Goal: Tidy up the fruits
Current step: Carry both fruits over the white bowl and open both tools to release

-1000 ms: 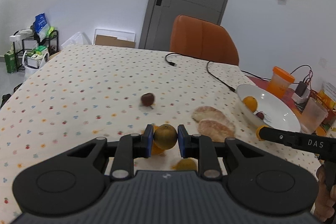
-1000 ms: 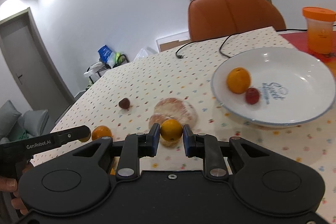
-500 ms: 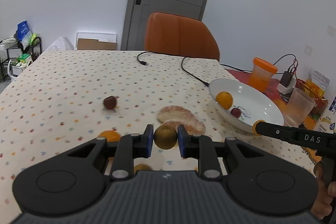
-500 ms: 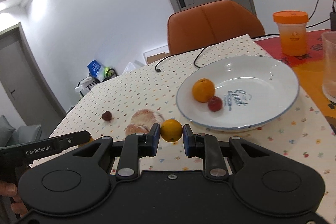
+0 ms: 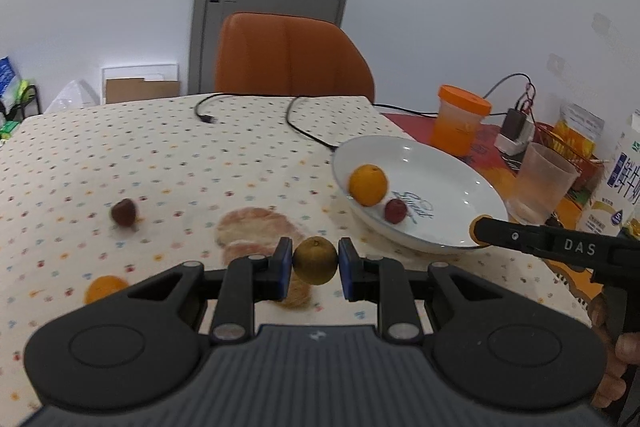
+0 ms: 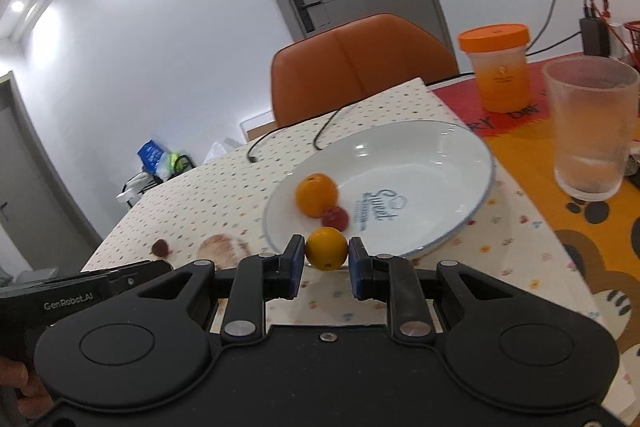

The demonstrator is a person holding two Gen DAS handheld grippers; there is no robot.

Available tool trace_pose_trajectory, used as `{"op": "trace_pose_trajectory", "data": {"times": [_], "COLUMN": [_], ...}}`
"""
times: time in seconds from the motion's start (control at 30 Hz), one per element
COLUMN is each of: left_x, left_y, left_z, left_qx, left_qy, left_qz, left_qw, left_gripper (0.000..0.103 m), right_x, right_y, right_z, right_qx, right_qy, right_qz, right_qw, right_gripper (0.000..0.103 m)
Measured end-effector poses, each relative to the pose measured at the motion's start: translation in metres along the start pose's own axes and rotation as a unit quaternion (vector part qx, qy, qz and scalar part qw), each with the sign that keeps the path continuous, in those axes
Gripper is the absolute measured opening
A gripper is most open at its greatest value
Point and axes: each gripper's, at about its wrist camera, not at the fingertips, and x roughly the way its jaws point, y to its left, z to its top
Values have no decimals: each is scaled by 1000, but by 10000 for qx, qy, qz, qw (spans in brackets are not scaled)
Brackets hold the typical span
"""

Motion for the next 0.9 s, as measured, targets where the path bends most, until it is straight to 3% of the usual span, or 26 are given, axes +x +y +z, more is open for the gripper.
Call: {"op": "trace_pose_trajectory", "data": {"times": [0.23, 0.37, 0.57, 0.9], "left_x": [18, 26, 34, 41], "left_y": [-21, -36, -59, -74], "left_z": [11, 19, 26, 38], "left_qx": [225, 387, 616, 807], "left_qy": [58, 37, 15, -99], "left_qz": [-166, -259, -405, -391], "left_qw": [9996, 9989, 9973, 9959], "left_gripper": [23, 23, 23, 28], "right_x": [3, 2, -6, -16], "right_y": [-18, -26, -39, -54], "right_z": [7, 8, 9, 7], "right_qx": [98, 168, 305, 465], "right_qy": [-74, -146, -293, -356], "right_qz": [-176, -239, -175, -219], "right_qw": [9998, 9995, 9990, 9980], "right_gripper": [22, 29, 31, 39]}}
